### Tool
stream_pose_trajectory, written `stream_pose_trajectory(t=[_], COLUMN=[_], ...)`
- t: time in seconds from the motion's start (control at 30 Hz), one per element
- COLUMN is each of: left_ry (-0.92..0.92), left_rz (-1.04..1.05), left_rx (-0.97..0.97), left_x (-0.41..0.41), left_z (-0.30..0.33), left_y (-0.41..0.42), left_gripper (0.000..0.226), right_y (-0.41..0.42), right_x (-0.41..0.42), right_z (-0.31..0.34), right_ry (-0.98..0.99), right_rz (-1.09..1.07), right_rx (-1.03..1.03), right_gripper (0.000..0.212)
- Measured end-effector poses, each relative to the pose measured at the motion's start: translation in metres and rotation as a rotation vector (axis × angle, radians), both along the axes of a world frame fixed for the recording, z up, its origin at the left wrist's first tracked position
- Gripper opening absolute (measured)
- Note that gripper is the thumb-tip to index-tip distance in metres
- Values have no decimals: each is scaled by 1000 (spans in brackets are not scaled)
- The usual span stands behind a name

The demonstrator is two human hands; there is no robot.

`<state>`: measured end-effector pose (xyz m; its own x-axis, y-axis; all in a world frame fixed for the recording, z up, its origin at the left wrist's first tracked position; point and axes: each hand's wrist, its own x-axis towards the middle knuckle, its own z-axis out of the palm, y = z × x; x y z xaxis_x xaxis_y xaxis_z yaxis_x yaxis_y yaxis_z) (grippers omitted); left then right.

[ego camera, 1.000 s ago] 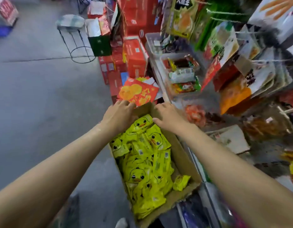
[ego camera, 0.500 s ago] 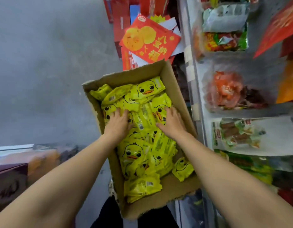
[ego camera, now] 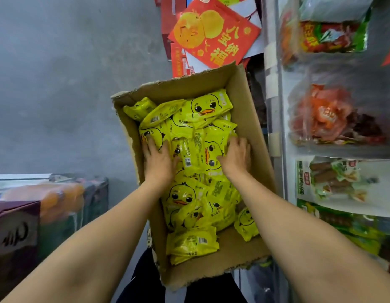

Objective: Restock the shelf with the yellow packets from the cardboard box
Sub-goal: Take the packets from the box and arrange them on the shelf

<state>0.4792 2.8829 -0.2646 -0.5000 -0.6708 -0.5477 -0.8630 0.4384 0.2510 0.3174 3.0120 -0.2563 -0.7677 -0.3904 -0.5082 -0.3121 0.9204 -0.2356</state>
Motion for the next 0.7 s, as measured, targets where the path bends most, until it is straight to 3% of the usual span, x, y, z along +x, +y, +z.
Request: stream_pose_trajectory(t=[0.13, 0.3, 0.43, 0.6, 0.7], left_ry=[-81, -67, -78, -175, -244], left_rz=[-36, -125, -168, -351, -485], left_rx=[76, -36, -31, -79, -224], left_x=[-4, -1, -2, -10, -14], left_z=[-2, 1, 5, 6, 7], left_y=[1, -6, -23, -36, -40], left_gripper=[70, 56, 63, 73, 70], right_y=[7, 9, 11, 10, 10], right_x=[4, 8, 13, 11, 11], right_z=[-2, -9, -20, -14, -12], right_ry=[-206, -408, -524, -621, -689], right_rz=[-221, -441, -490, -493, -487], right_rx=[-125, -294, -331, -442, -494], right_gripper=[37, 59, 24, 38, 36])
